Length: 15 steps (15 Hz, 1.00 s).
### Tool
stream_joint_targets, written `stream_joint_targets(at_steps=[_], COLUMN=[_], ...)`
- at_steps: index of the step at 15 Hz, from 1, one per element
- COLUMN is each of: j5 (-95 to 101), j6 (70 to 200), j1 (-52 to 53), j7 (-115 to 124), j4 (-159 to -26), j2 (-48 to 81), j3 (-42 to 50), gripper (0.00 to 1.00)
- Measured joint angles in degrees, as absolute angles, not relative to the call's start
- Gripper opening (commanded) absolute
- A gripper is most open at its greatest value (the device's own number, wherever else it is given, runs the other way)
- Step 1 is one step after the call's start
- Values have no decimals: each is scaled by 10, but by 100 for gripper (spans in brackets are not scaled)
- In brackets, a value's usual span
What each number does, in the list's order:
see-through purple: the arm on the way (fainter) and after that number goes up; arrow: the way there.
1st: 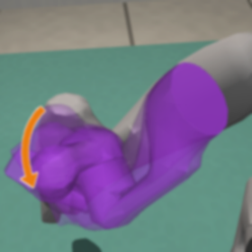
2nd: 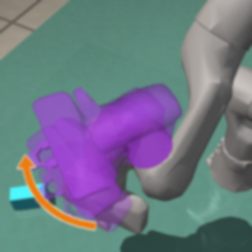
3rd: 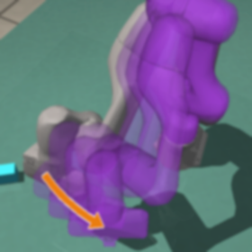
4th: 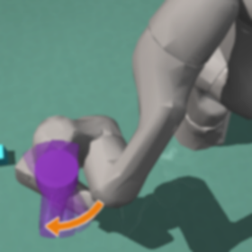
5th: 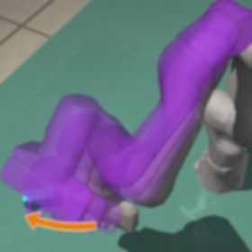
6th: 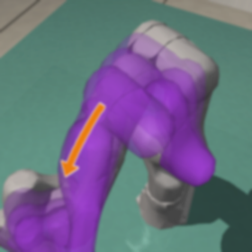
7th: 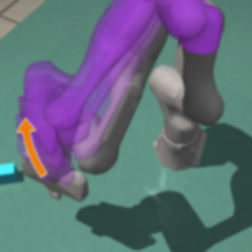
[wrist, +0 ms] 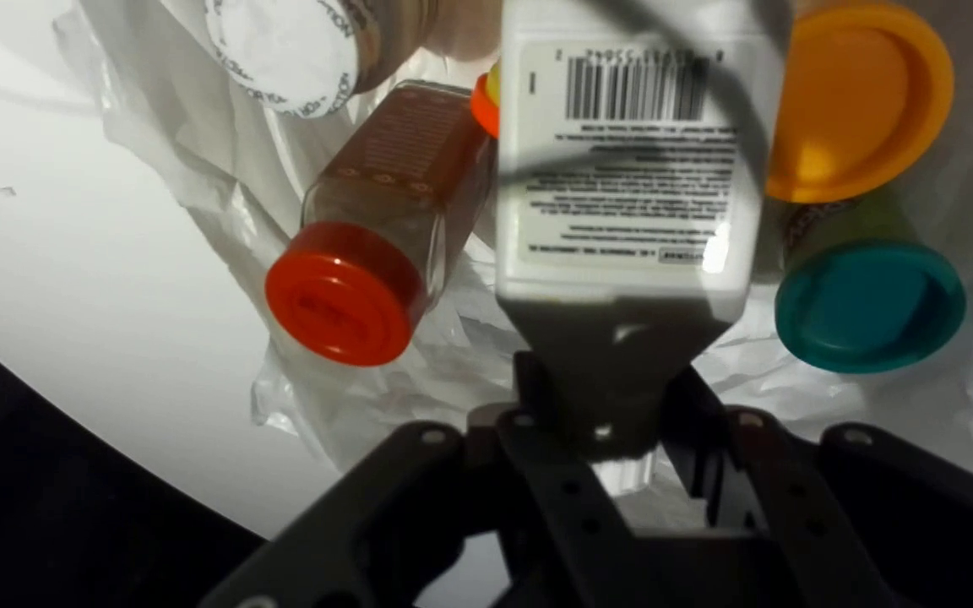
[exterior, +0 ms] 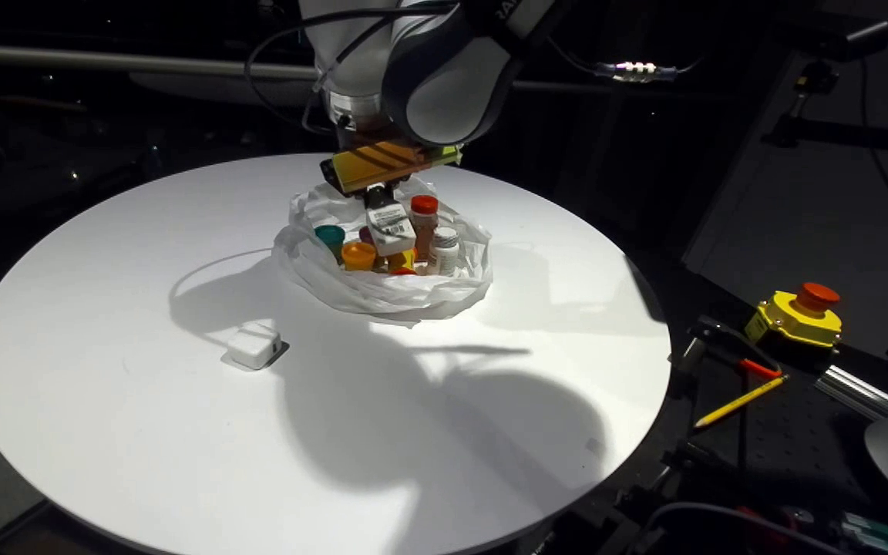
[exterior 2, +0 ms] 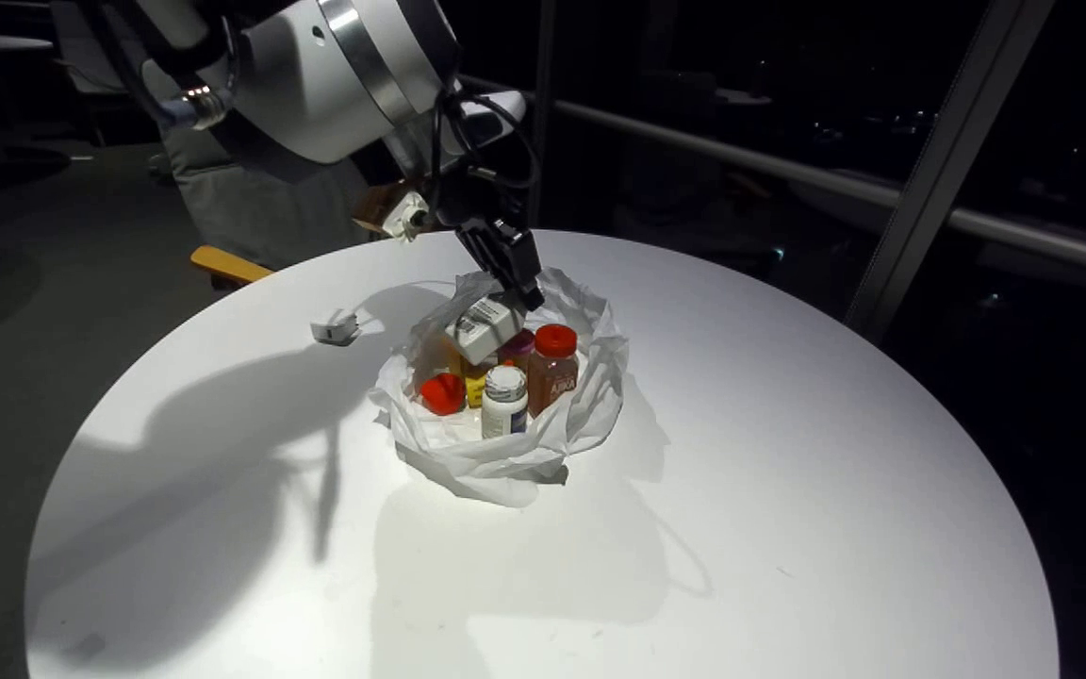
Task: Pick up all the objects from the table and put them on the plastic
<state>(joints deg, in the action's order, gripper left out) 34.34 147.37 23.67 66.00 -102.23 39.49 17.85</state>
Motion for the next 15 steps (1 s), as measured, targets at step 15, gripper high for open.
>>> stream_joint_targets(at_steps=[15], j5=[324], j6=[1353], j1=[253], j7=[635], j4=[-1007], j2=[313], j3=[43], gripper=[100])
